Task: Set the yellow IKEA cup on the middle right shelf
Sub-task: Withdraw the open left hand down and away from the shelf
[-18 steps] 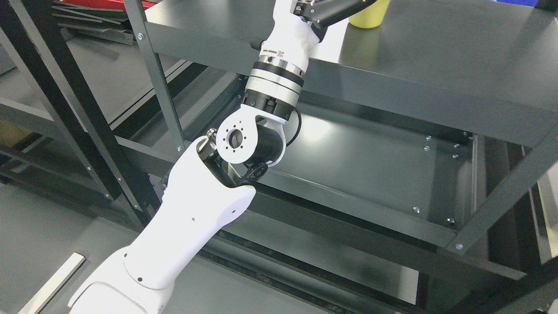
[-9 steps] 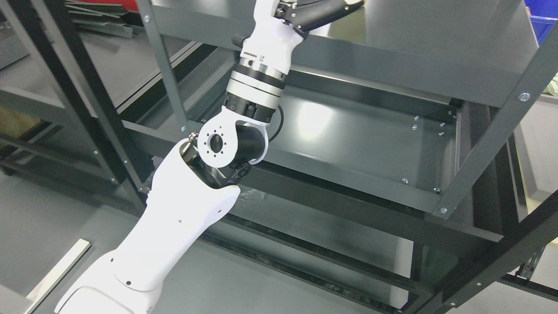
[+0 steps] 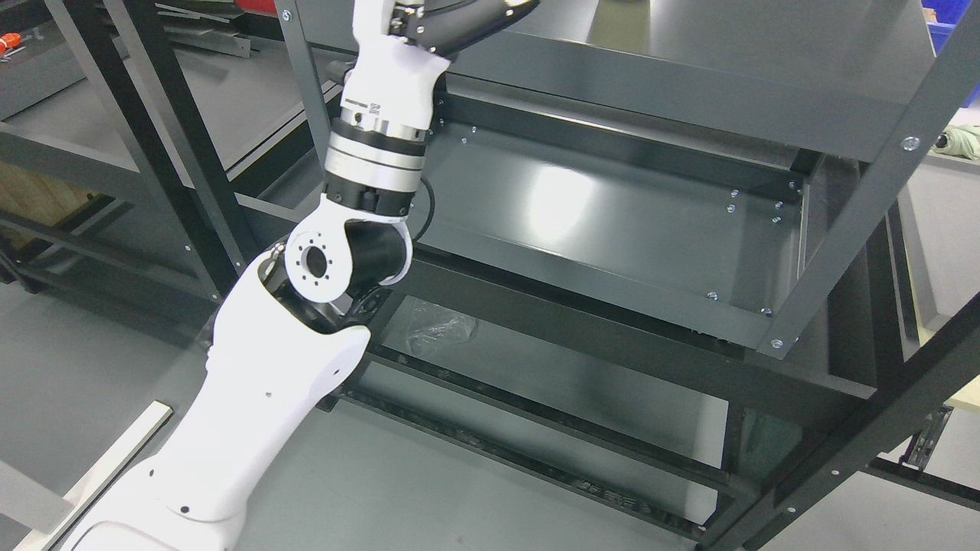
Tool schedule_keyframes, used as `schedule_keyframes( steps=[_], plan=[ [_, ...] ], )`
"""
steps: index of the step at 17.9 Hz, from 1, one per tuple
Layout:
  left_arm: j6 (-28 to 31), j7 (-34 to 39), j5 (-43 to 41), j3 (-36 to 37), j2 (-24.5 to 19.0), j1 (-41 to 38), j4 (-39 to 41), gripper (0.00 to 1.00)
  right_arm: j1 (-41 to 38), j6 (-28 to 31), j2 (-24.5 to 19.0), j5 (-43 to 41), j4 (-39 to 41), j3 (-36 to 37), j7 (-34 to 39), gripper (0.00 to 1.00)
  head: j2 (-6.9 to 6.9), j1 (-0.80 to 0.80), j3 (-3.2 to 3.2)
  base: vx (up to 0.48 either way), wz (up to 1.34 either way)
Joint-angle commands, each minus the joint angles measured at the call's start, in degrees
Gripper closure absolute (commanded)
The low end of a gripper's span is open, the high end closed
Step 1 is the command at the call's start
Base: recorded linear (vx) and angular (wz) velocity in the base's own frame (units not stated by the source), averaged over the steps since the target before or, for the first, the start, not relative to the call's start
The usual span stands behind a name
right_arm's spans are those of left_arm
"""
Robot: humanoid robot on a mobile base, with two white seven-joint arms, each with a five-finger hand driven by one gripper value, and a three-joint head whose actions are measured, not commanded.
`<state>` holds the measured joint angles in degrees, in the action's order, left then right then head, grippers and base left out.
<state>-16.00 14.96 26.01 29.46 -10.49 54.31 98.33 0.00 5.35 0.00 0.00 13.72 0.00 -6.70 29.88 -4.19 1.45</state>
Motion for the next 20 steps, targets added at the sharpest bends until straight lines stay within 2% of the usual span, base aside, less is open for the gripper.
schedule_keyframes(
  steps=[1, 7, 12, 17, 20],
  plan=[
    [-5.69, -3.96, -0.34, -2.12, -7.09, -3.68, 3.18, 0.01, -0.79, 0.01, 1.0, -1.41, 0.0, -0.97, 0.02, 0.01, 0.0, 0.0, 0.0, -0.038, -0.03],
    [-17.29, -7.14, -0.34, -1.42, -12.71, -8.51, 3.18, 0.01, -0.79, 0.01, 1.0, -1.41, 0.0, -0.97, 0.02, 0.01, 0.0, 0.0, 0.0, -0.003, -0.01],
    [-29.0, -7.67, -0.43, -0.28, -17.8, -15.8, 3.27, 0.01, -0.79, 0.01, 1.0, -1.41, 0.0, -0.97, 0.02, 0.01, 0.0, 0.0, 0.0, 0.018, 0.0],
    [-29.0, -9.87, -3.76, 1.91, -21.33, -24.94, 3.18, 0.01, -0.79, 0.01, 1.0, -1.41, 0.0, -0.97, 0.02, 0.01, 0.0, 0.0, 0.0, 0.007, -0.01],
    [-29.0, -9.87, -6.92, 2.36, -21.68, -31.26, 3.01, 0.01, -0.79, 0.01, 1.0, -1.41, 0.0, -0.97, 0.02, 0.01, 0.0, 0.0, 0.0, 0.0, -0.01]
  ],
)
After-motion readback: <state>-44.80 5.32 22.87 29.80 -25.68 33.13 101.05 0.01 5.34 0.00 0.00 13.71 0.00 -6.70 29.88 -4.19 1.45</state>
